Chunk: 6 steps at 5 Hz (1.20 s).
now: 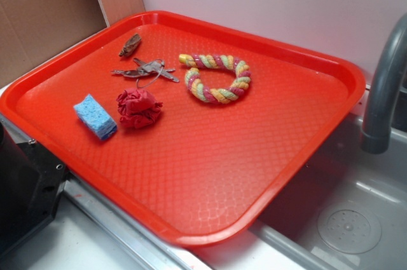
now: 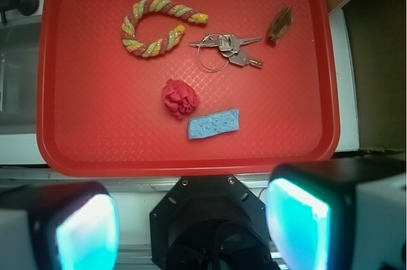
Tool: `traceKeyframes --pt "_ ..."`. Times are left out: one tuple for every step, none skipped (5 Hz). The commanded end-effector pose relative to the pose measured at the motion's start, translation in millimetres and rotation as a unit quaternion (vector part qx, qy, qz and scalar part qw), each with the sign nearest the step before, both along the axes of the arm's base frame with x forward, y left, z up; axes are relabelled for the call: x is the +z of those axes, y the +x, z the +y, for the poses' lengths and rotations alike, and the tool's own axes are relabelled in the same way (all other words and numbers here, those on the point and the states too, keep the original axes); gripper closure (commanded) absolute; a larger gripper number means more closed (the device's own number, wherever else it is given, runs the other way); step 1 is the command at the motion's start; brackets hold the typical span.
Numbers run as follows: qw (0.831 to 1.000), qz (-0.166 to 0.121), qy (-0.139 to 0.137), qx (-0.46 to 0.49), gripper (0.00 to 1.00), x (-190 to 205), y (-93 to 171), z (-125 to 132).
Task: Grab the blue sponge.
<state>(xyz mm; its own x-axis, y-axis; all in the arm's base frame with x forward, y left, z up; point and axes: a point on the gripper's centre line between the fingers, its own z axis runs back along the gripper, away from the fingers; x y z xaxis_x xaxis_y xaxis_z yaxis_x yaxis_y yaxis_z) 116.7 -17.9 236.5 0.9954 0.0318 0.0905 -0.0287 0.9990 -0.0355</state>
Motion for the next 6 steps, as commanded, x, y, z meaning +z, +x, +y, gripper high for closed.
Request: traceKeyframes --pt "1.0 0.0 0.0 0.0 0.0 0.0 0.0 0.0" --pt "0.999 -0.015 -0.001 0.031 0.0 -3.3 -1.2 -0.8" --pt "0.995 -0.03 -0.001 0.092 0.0 -9.2 -0.1 1.1" --pt "0.976 -0.024 -0.002 0.215 0.0 -25.1 6.8 12.8" --pt "0.942 -0.019 -0.016 0.336 0.0 -51.3 16.0 24.4" --pt "0.894 -0.016 -0.026 0.446 0.0 -72.6 23.5 33.1"
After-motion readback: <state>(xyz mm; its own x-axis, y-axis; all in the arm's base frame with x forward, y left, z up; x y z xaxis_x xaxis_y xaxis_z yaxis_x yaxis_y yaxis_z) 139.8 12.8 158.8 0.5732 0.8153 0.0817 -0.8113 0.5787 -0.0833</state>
